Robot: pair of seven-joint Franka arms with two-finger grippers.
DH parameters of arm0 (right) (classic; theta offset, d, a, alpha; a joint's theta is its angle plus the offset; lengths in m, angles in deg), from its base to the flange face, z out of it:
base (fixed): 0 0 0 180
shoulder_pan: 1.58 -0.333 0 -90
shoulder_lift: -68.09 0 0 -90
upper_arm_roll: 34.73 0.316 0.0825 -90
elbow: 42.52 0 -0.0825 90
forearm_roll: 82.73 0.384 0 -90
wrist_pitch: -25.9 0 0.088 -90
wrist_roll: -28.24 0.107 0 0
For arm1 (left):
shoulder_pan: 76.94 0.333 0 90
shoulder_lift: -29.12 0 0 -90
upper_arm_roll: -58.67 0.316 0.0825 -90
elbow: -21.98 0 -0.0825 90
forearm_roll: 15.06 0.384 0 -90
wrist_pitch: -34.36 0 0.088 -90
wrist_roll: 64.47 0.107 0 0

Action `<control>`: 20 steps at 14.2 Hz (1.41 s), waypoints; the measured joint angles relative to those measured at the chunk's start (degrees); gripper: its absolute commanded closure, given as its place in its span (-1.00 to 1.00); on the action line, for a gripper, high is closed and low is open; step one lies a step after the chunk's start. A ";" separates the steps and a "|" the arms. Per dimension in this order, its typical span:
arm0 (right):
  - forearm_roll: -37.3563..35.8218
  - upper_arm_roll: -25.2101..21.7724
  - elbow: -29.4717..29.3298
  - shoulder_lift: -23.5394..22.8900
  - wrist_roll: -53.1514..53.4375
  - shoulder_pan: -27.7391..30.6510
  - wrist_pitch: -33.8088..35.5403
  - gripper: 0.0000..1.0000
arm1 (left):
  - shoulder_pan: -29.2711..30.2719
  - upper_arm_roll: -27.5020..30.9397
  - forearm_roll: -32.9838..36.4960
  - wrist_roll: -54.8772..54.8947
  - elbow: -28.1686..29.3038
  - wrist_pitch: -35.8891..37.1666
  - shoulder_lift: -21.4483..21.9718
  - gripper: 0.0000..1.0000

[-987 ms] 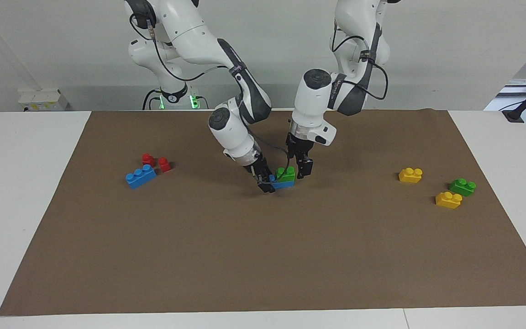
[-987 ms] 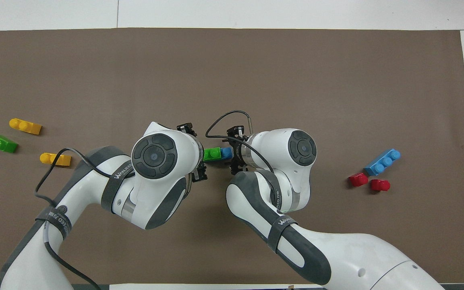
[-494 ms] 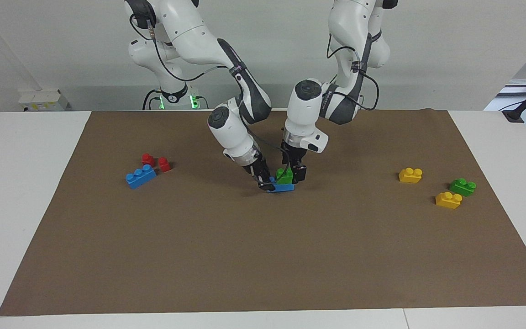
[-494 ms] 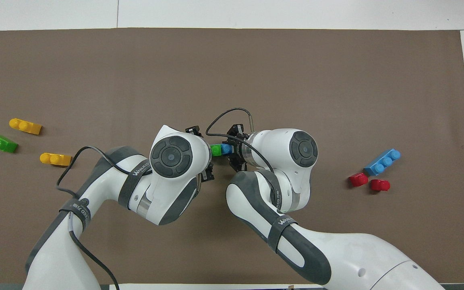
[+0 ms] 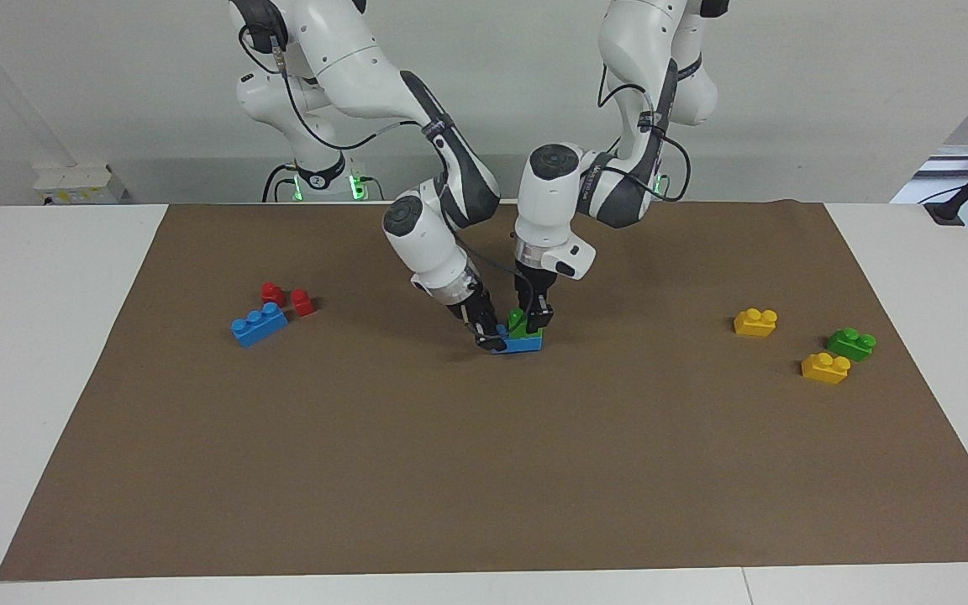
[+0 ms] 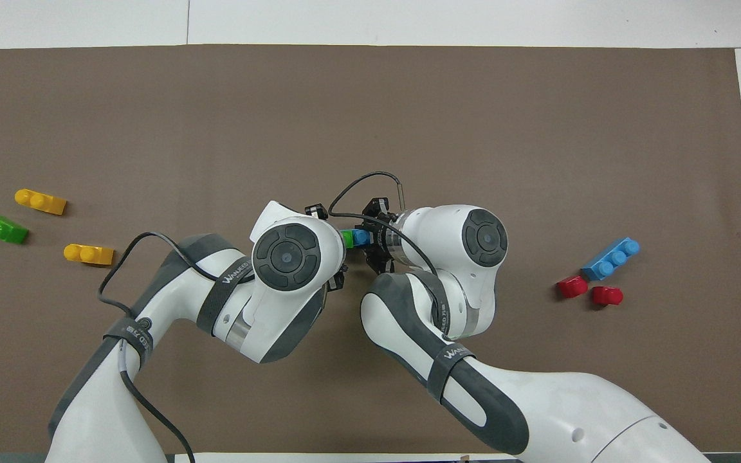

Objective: Remove green block with left arm and hold with right
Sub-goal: 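Grasp the green with the left gripper while the right gripper grasps the blue, then pull the green brick away from the blue brick with both grippers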

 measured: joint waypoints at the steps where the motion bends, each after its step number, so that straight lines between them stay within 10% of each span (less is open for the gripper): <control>1: 0.00 -0.03 -0.01 0.00 0.00 0.00 0.00 1.00 | -0.02 -0.01 0.15 0.00 -0.04 -0.02 0.00 1.00; 13: 0.00 -0.29 -1.56 0.00 0.00 0.15 -0.24 1.00 | 3.48 0.96 0.16 8.82 -1.15 11.39 10.63 1.00; 20: -2.52 -0.95 -8.87 0.26 -7.25 8.90 10.84 1.00 | 17.56 1.46 -2.02 35.19 -1.15 14.40 13.14 1.00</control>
